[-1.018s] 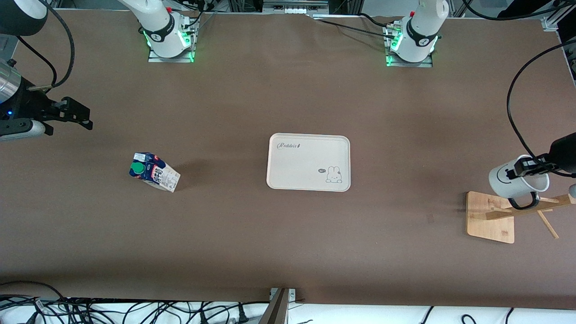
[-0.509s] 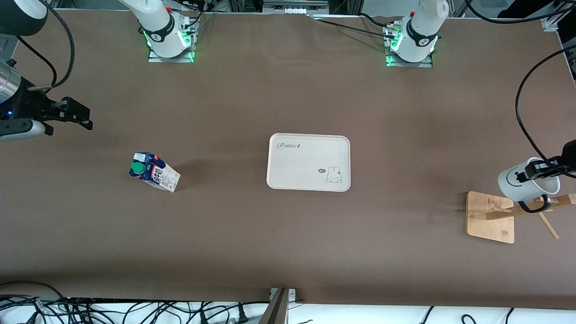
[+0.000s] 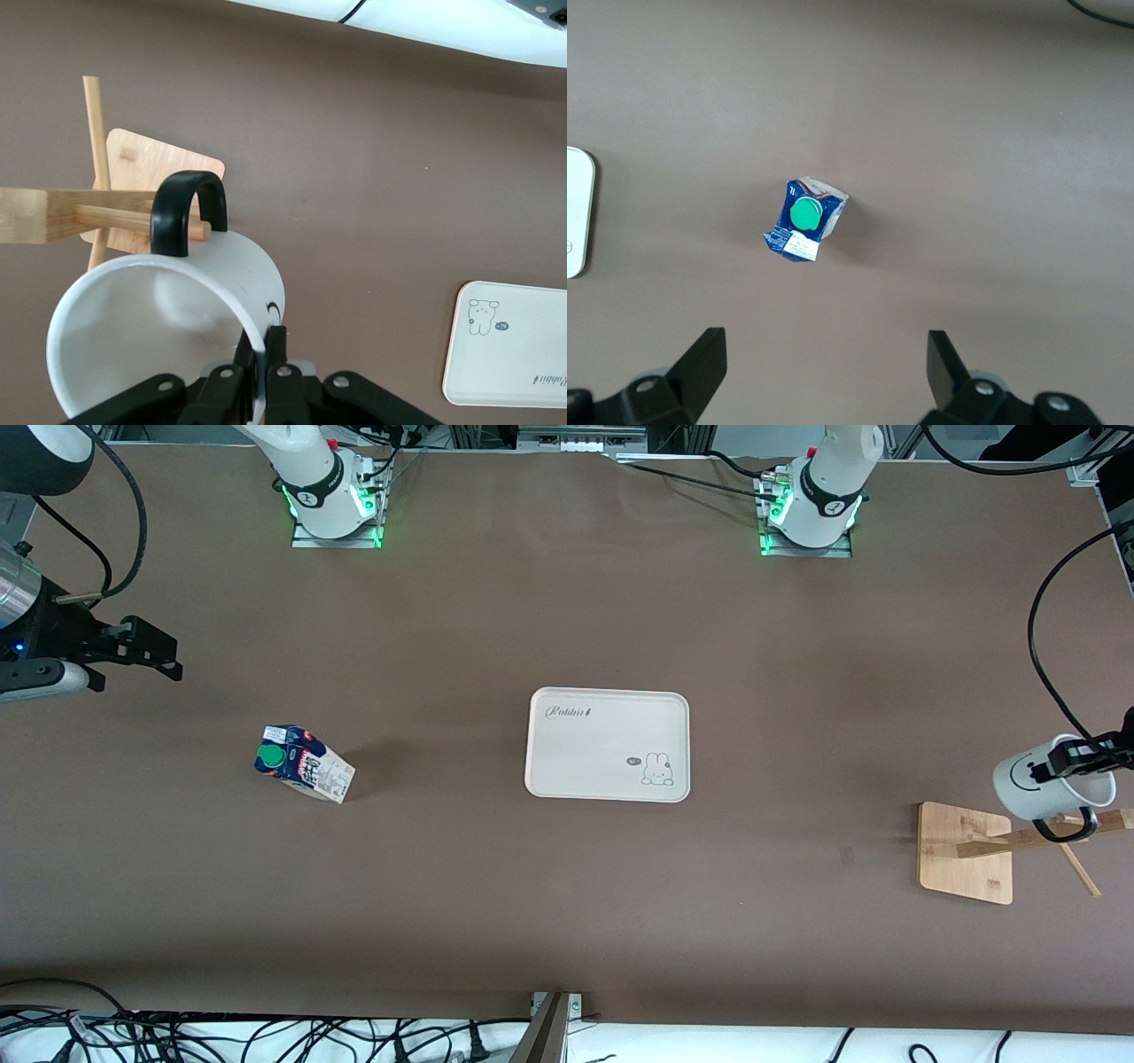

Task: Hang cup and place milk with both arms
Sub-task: 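Move the mug around the stand, aligning its handle with a peg, then hook the mug handle onto the stand peg and open the left gripper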

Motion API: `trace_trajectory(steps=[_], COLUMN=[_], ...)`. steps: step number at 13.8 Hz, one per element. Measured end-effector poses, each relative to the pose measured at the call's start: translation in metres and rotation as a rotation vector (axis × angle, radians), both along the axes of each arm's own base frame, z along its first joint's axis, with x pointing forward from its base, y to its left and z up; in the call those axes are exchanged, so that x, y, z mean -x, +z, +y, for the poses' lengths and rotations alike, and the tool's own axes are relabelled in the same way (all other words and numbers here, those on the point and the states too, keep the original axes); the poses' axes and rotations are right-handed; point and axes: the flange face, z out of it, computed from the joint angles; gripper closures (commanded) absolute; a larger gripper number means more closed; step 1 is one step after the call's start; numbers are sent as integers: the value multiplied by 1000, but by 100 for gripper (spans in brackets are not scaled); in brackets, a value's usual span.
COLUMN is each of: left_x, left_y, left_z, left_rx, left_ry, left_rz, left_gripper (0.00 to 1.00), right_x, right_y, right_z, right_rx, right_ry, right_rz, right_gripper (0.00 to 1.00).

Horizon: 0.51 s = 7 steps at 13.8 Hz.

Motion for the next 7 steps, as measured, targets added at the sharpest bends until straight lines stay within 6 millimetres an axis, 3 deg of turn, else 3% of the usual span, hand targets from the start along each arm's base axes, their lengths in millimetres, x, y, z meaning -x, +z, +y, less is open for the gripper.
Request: trace_trajectory(steps=[4,7], left_x=[3,2], left_y=[-3,-9], left_z=[23,24], left_rx=[-1,1], left_ry=[1,-19], left_rz=[-2,4], left_gripper=[100,100], right_x=[0,0], right_y=[0,0], right_z=[0,0], right_rx=[0,0], right_ry=[0,0], right_rz=[0,0], right_gripper=[0,0])
